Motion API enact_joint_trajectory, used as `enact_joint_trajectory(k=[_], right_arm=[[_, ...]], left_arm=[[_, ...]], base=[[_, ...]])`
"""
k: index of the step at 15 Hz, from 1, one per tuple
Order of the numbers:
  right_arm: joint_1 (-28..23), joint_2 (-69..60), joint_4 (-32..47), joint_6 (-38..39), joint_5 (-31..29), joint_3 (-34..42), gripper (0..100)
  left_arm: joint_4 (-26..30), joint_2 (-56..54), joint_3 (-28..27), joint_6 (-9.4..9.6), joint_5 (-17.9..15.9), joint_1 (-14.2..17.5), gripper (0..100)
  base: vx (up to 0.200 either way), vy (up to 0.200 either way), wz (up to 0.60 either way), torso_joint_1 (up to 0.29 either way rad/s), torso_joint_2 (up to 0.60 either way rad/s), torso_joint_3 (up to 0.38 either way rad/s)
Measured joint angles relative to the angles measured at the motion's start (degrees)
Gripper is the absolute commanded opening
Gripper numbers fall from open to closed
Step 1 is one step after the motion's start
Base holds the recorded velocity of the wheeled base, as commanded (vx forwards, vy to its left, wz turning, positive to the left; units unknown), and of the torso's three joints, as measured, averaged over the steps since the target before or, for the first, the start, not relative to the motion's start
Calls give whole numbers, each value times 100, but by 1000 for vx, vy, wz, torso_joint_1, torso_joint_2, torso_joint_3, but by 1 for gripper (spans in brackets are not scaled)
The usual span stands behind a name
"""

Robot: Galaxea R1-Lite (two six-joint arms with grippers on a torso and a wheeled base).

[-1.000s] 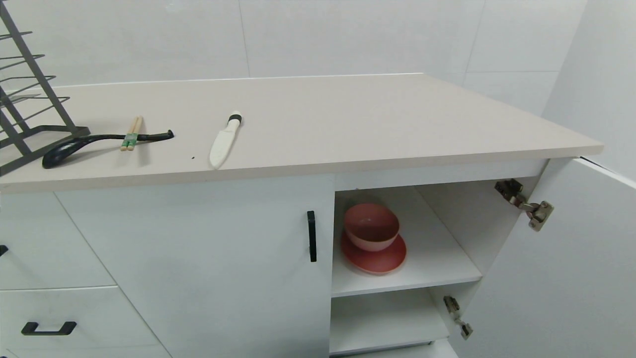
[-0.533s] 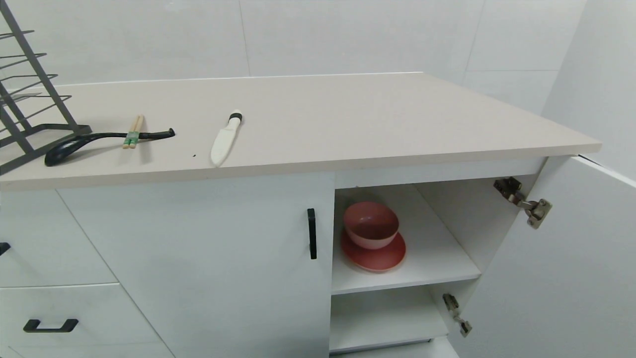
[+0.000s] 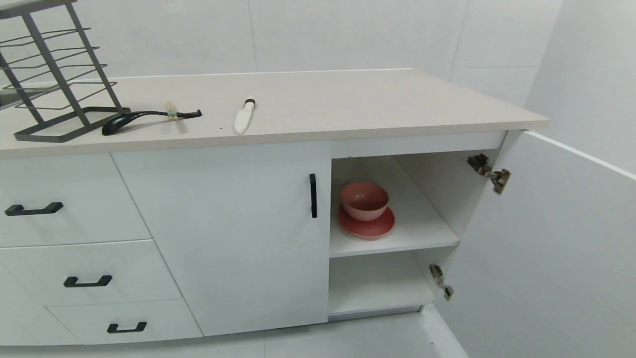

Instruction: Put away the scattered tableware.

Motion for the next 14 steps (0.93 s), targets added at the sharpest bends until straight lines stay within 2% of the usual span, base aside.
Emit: enact_joint_trajectory(k=[1,3,6,11,14], right_arm=[[0,-5,-6,2,-2,0,0],[-6,-10,-5,2,0,0,0],[2,-12,0,2,-5,0,0],[2,-12,-5,5,-6,0,0],[-1,-12,0,5,-2,0,0]], left_arm=[[0,0,0,0,2,0,100],[6,0,0,-6,5,-5,100],[9,0,0,-134,2,4,100],[16,0,0,-210,2,0,100],[9,0,0,-456,9,0,100]], base=[[-200,-200,0,7,2,-2],[-200,-200,0,2,7,2],[-200,-200,0,2,-2,2],[-200,0,0,0,3,3],[0,-200,0,4,-1,5]])
